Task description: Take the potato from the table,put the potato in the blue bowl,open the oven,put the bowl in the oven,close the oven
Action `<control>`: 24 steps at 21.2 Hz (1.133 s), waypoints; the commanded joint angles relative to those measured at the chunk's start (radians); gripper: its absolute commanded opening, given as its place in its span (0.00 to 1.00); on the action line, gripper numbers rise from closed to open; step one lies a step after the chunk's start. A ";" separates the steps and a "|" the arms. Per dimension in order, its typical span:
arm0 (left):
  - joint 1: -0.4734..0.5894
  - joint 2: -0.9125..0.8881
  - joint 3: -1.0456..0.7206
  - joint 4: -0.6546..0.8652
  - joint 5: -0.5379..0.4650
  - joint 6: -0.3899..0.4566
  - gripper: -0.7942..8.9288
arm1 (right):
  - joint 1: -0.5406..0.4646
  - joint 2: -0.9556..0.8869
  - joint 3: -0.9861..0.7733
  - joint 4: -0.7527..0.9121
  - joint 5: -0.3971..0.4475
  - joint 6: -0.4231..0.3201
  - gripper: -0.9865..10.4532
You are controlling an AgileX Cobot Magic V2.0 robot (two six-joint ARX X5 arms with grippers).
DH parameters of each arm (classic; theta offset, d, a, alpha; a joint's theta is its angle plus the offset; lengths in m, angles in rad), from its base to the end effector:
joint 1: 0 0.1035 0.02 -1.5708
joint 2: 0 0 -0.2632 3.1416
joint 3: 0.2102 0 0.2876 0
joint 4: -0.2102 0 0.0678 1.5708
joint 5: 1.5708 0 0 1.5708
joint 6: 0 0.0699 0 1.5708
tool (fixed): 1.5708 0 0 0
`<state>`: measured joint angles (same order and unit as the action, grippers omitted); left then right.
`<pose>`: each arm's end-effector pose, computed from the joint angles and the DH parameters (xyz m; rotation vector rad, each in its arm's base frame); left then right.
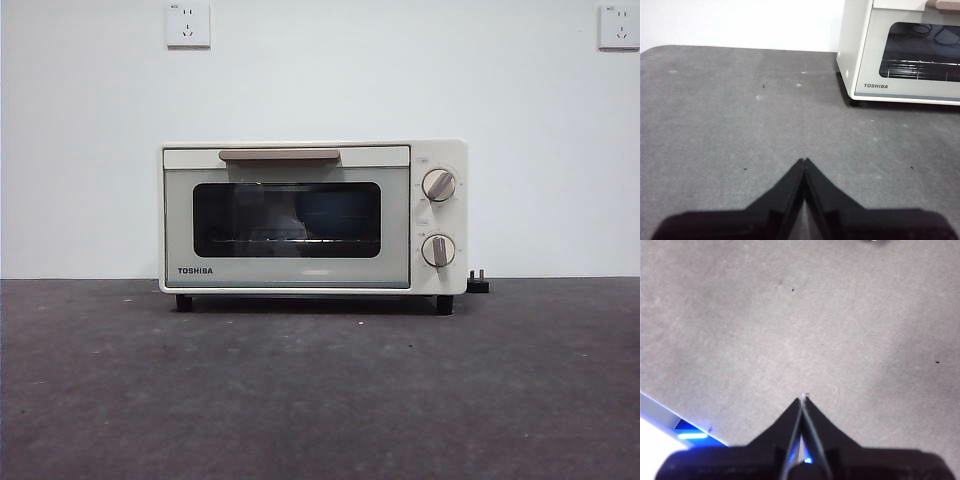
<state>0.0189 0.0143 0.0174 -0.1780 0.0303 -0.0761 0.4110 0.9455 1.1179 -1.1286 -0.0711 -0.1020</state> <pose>0.1735 0.0012 0.1442 -0.0802 0.1752 -0.0047 0.1924 0.0893 0.3119 -0.2556 0.9288 0.4933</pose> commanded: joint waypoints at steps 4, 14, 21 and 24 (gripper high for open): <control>0.003 0.010 -0.010 0.012 0.003 -0.008 0.08 | 0.000 0.001 -0.010 0.006 0.001 -0.006 0.09; 0.003 0.026 -0.010 0.012 0.003 -0.008 0.08 | -0.181 -0.268 -0.011 0.046 0.024 -0.066 0.09; 0.003 0.038 -0.010 0.012 0.003 -0.008 0.08 | -0.327 -0.486 -0.308 0.587 0.039 -0.022 0.09; 0.003 0.042 -0.010 0.012 0.003 -0.008 0.08 | -0.327 -0.602 -0.540 0.863 0.009 -0.010 0.09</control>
<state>0.0189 0.0551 0.0174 -0.1776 0.0303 -0.0795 0.0849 0.3573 0.6338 -0.3294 -0.0586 -0.1341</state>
